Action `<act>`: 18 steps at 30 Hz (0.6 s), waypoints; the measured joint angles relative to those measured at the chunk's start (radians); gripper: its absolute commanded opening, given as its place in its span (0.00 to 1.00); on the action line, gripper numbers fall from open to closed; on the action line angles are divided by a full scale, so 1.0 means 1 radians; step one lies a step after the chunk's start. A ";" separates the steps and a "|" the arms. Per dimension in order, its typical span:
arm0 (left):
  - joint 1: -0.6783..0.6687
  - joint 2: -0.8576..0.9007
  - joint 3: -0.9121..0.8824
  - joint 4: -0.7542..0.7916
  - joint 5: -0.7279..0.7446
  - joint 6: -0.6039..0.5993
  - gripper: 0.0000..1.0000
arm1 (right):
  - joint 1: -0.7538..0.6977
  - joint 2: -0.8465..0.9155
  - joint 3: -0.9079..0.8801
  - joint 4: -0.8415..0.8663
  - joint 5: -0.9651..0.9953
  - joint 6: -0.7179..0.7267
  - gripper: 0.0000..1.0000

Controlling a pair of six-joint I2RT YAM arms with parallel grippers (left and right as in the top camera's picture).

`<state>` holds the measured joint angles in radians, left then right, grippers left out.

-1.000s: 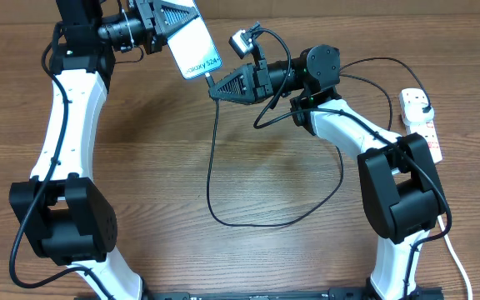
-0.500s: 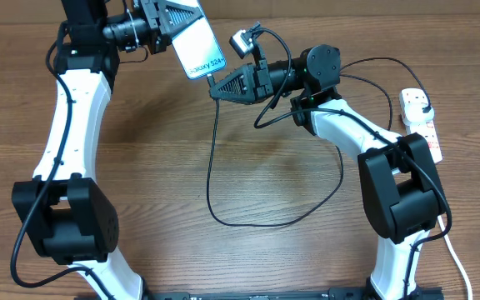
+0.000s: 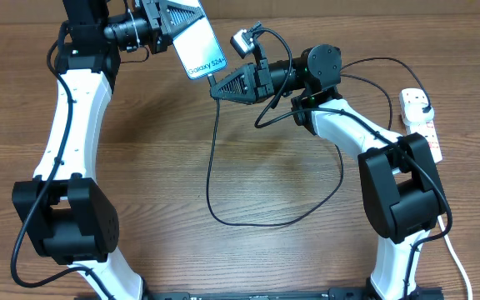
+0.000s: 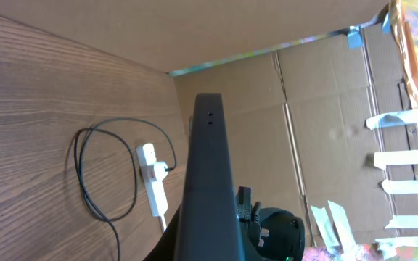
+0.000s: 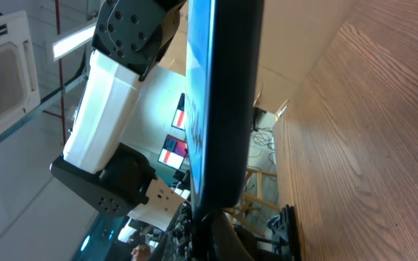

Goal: Plug charger to phone and switch on socket
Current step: 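Push the USB-C plug into the phone's port held by left gripper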

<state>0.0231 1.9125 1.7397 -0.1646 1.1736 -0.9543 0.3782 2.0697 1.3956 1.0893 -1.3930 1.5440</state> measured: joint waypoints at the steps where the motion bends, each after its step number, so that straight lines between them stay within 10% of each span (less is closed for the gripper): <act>1: 0.000 0.000 0.000 0.000 0.001 0.004 0.04 | 0.000 0.000 0.000 0.000 0.002 0.000 0.04; 18: 0.001 0.000 0.000 0.005 0.020 0.031 0.04 | 0.002 0.000 0.000 -0.003 0.014 0.000 0.04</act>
<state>0.0242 1.9125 1.7397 -0.1593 1.1934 -0.9234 0.3801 2.0697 1.3956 1.0859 -1.3792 1.5440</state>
